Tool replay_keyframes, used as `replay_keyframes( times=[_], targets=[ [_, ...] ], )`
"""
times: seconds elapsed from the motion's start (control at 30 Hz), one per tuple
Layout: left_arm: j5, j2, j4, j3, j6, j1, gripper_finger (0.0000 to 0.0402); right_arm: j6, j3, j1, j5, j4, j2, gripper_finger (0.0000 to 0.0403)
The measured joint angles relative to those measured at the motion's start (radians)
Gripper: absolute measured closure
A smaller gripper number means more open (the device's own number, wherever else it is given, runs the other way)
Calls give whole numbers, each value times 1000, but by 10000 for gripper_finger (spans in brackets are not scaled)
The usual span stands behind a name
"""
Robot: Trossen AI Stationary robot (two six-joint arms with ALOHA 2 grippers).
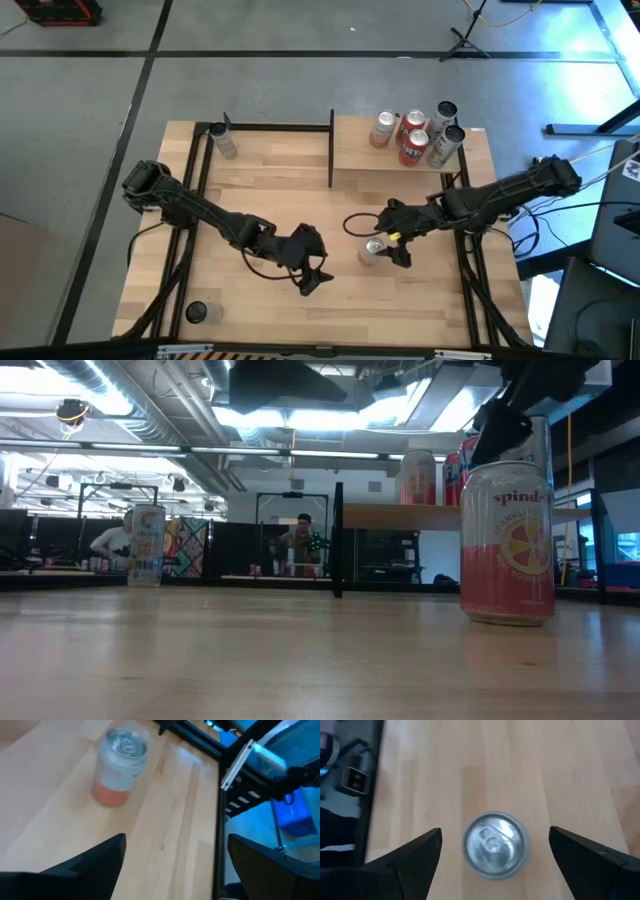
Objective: Place canned beverage on shelf
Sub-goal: Put the white pink soda can on the shelf aligned with the other white pink soda can
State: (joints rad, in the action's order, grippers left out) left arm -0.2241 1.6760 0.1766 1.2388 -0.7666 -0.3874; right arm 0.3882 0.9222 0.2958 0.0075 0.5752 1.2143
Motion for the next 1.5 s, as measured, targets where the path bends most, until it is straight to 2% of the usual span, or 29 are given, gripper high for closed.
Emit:
replay_keyframes(
  times=[0.17,0.63,0.73,0.87,0.97,1.13,1.33,1.5],
  targets=[
    [-52,0,33,-1,-1,0,56,-3,0,0,9,-32,74,45],
    [-55,1,43,-1,70,2,56,-3,0,0,1,-6,219,47],
    [-42,1,42,-1,71,3,56,-4,0,0,1,-9,224,72],
    [-8,-1,43,-1,71,7,56,-5,0,-2,1,-9,223,133],
    [28,-23,58,-1,72,9,56,-5,12,-2,1,13,221,133],
    [61,-113,114,-1,81,10,56,-22,113,-2,0,116,222,133],
    [51,-253,221,-1,96,-7,56,-53,287,-2,16,239,221,133],
    [33,-337,322,0,98,-26,56,-79,438,-2,70,348,221,133]
  ],
)
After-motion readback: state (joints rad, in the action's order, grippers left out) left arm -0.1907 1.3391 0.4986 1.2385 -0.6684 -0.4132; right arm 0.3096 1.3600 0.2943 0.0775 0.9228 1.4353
